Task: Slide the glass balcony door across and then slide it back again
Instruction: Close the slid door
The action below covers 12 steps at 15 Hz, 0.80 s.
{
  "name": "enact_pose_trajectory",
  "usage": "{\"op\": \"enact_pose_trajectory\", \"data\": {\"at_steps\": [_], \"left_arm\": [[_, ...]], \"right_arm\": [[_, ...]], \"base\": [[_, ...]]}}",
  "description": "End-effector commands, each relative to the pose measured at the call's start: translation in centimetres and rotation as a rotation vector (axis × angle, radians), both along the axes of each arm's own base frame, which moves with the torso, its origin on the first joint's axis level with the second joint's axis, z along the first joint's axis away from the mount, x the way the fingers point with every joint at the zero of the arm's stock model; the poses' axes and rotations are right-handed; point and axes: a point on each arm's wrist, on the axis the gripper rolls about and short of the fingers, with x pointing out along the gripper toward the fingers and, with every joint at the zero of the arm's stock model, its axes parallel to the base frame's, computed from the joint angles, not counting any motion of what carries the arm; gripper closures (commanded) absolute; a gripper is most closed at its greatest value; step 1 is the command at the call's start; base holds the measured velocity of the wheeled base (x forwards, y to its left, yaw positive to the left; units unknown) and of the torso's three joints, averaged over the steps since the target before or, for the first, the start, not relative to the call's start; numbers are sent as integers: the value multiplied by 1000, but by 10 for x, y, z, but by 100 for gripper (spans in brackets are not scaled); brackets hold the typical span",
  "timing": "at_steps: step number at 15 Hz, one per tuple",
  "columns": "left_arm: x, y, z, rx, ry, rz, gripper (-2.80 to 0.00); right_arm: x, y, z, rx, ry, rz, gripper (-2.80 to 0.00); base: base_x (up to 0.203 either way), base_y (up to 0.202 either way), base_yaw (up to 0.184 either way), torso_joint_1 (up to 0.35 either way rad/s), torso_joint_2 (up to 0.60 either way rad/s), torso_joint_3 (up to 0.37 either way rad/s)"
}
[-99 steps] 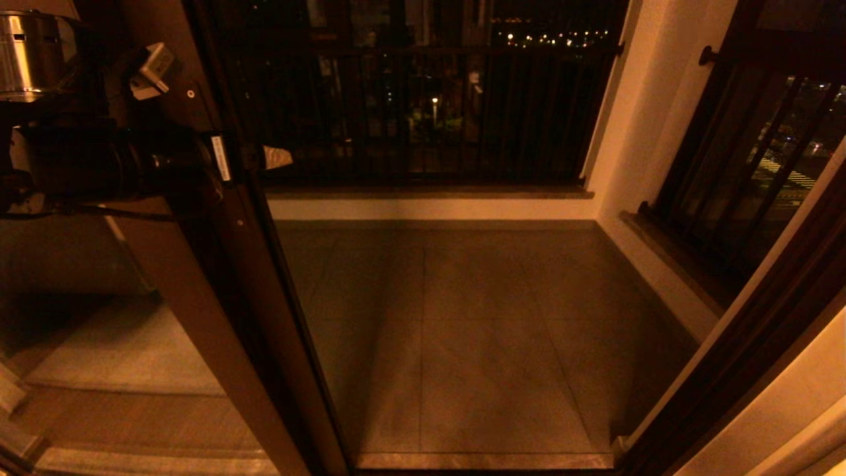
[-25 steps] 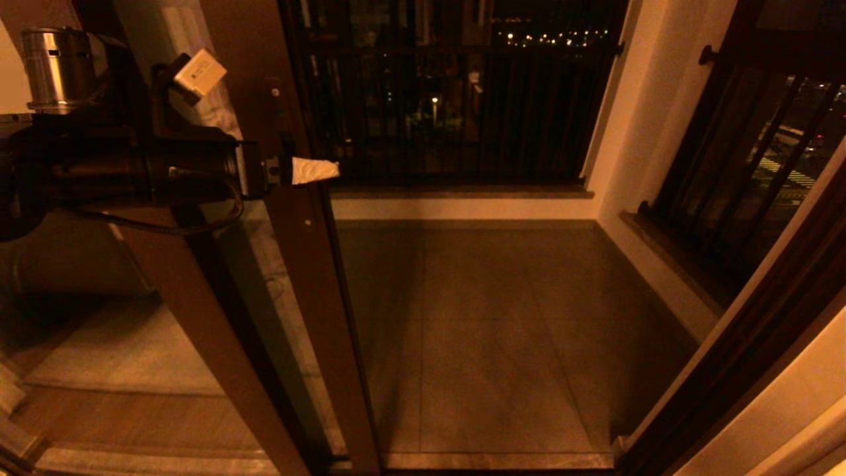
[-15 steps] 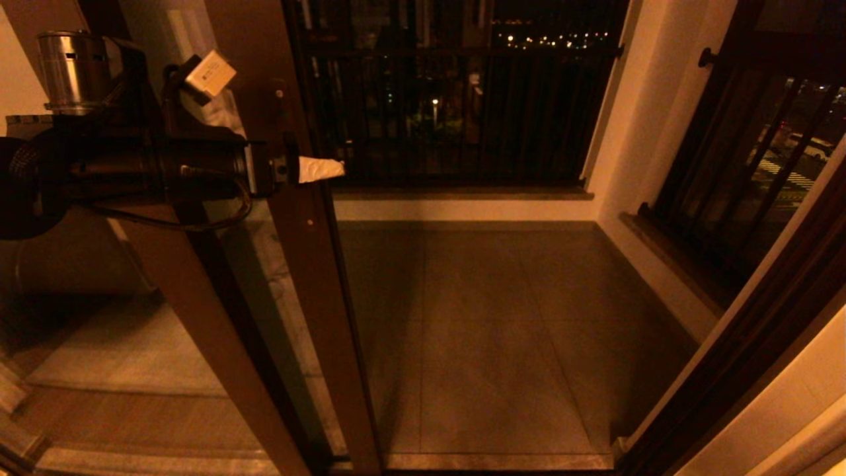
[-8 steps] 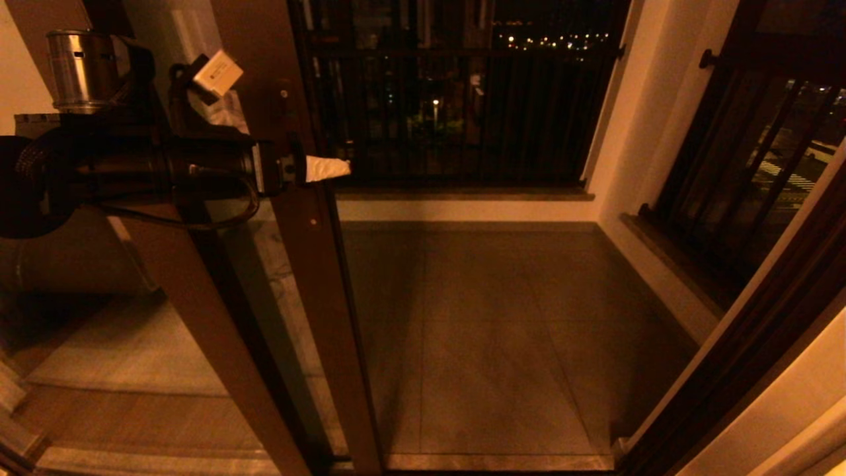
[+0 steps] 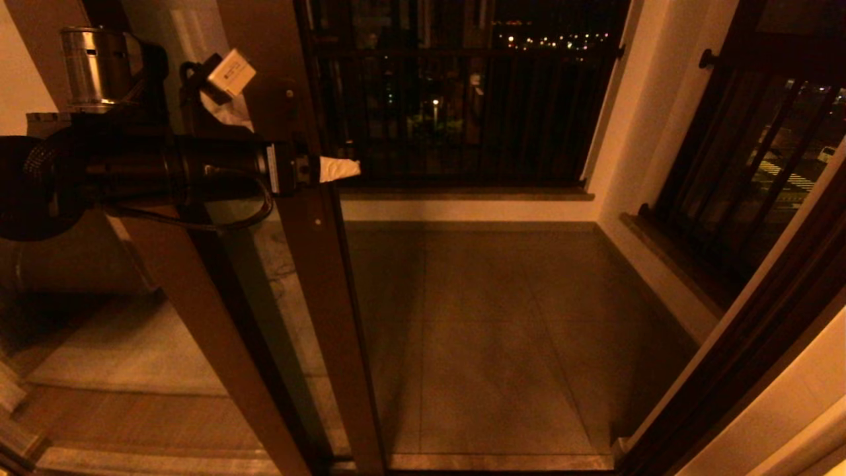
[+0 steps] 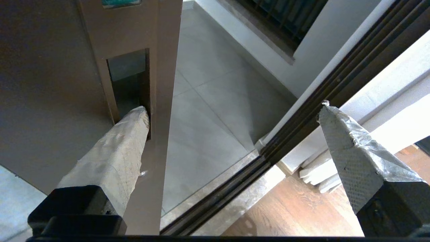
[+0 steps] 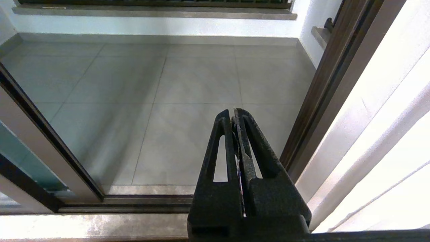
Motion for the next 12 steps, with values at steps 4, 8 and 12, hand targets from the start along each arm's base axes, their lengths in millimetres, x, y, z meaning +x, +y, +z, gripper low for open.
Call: {"op": "enact_pose_trajectory", "data": {"at_steps": [4,8,12], "left_arm": [[-5,-1,5,-6,-14,-12,-280],[-7,-3,6,-7,-18,-20,-280],[-10,-7,8,-4,-24,-16,-280]], "right_arm": [[0,0,0,-1,2,1,0],[0,0,0,-1,1,1,0],[0,0,0,-1,1,1,0]], "base": [[0,0,0,0,0,0],[0,0,0,0,0,0],[0,0,0,0,0,0]]}}
